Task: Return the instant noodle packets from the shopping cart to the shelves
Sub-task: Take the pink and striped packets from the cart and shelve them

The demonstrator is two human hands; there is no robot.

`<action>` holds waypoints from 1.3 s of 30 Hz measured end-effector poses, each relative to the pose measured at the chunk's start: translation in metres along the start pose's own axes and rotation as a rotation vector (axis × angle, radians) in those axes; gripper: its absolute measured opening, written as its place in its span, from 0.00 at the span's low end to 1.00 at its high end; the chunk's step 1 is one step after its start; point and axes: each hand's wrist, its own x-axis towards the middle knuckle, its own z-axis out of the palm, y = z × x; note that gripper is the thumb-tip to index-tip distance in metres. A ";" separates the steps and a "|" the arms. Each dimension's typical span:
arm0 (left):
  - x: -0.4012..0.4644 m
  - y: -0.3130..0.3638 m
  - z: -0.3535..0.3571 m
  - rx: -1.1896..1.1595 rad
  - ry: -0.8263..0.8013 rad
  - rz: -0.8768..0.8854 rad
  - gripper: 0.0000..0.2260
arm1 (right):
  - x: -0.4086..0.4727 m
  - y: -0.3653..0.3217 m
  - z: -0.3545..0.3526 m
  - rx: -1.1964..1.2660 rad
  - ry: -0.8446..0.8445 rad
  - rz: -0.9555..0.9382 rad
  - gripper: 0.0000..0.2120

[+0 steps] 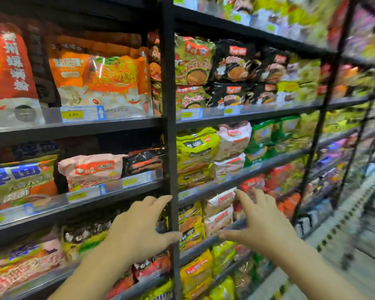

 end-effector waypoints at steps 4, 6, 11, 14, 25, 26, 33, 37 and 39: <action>0.035 0.066 0.020 0.013 -0.041 0.122 0.41 | -0.014 0.070 -0.009 -0.006 0.001 0.126 0.55; 0.057 0.102 0.031 0.019 -0.064 0.172 0.41 | -0.017 0.108 -0.013 -0.006 -0.012 0.175 0.55; 0.120 0.204 0.065 0.034 -0.141 0.272 0.43 | -0.021 0.215 -0.029 -0.020 -0.018 0.285 0.56; 0.153 0.267 0.084 0.045 -0.135 0.328 0.42 | -0.022 0.281 -0.040 -0.045 -0.027 0.341 0.56; 0.256 0.465 0.149 -0.010 -0.208 0.506 0.43 | -0.021 0.467 -0.078 -0.080 0.000 0.549 0.56; 0.262 0.476 0.152 -0.012 -0.211 0.518 0.43 | -0.019 0.477 -0.079 -0.082 -0.001 0.557 0.56; 0.349 0.574 0.195 -0.050 -0.247 0.654 0.42 | 0.024 0.568 -0.079 -0.047 0.035 0.675 0.56; 0.414 0.618 0.222 -0.055 -0.250 0.719 0.44 | 0.061 0.617 -0.082 -0.095 0.045 0.732 0.57; 0.454 0.645 0.233 -0.061 -0.257 0.737 0.44 | 0.088 0.645 -0.086 -0.099 0.046 0.761 0.57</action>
